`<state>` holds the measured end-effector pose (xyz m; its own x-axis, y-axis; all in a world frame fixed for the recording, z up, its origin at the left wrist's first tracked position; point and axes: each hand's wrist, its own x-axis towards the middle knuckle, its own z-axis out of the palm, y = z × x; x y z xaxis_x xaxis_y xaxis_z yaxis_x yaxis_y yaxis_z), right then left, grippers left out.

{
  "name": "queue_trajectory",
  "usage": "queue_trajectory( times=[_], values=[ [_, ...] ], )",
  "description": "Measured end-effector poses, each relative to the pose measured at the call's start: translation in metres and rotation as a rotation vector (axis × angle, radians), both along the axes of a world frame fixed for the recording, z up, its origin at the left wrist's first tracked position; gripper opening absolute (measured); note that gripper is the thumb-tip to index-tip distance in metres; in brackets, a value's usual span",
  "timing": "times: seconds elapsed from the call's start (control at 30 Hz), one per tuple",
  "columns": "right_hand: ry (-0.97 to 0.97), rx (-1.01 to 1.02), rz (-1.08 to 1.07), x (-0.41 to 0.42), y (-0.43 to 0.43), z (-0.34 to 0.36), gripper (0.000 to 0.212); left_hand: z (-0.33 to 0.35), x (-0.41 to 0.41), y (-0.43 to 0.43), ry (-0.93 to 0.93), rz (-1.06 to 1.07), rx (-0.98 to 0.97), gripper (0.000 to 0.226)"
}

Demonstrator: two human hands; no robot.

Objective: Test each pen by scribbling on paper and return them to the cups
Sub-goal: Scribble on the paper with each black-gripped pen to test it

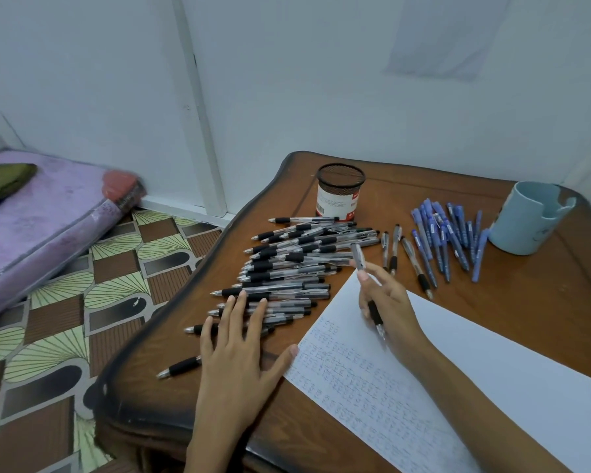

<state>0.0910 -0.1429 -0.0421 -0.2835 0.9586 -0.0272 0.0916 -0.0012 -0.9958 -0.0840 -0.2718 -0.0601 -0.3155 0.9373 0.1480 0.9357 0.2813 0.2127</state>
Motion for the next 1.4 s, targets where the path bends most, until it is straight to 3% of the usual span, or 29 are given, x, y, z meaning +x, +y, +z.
queue_trajectory(
  times=[0.3, 0.4, 0.53, 0.6, 0.7, 0.9, 1.0, 1.07, 1.2, 1.3, 1.4],
  values=[
    [0.118, -0.085, 0.046, 0.003, 0.002, 0.003, 0.038, 0.0, -0.001, 0.0, 0.011, -0.008, -0.039, 0.078],
    [0.139, -0.116, 0.031, 0.004, 0.003, 0.002, 0.04, 0.0, -0.001, 0.0, -0.022, -0.017, -0.011, 0.083],
    [0.181, -0.094, -0.043, 0.005, 0.005, 0.001, 0.023, -0.002, -0.001, -0.001, -0.025, -0.017, 0.085, 0.099],
    [0.088, 0.017, -0.137, 0.01, 0.009, 0.001, 0.02, 0.0, -0.001, 0.0, -0.031, -0.018, 0.08, 0.096],
    [-0.205, 0.217, -0.252, 0.027, 0.02, 0.006, 0.031, 0.001, 0.0, -0.001, -0.031, -0.007, 0.082, 0.1],
    [-0.753, 0.345, -0.37, 0.047, 0.036, 0.004, 0.05, 0.006, 0.001, 0.0, 0.004, 0.017, 0.034, 0.111],
    [-0.876, 0.394, -0.416, 0.049, 0.035, 0.002, 0.046, 0.006, 0.001, -0.001, 0.005, 0.02, 0.02, 0.102],
    [-0.838, 0.457, -0.433, 0.047, 0.032, 0.007, 0.037, 0.006, 0.001, -0.001, 0.002, 0.016, 0.012, 0.099],
    [-0.73, 0.582, -0.201, 0.012, 0.018, 0.021, 0.023, 0.005, 0.0, -0.001, -0.004, 0.012, 0.009, 0.1],
    [-0.744, 0.599, 0.106, -0.027, 0.003, 0.031, 0.028, 0.004, 0.0, 0.0, -0.024, 0.008, 0.041, 0.099],
    [-0.823, 0.59, 0.244, -0.055, -0.006, 0.027, 0.036, 0.003, 0.0, -0.001, -0.003, 0.003, 0.046, 0.099]
  ],
)
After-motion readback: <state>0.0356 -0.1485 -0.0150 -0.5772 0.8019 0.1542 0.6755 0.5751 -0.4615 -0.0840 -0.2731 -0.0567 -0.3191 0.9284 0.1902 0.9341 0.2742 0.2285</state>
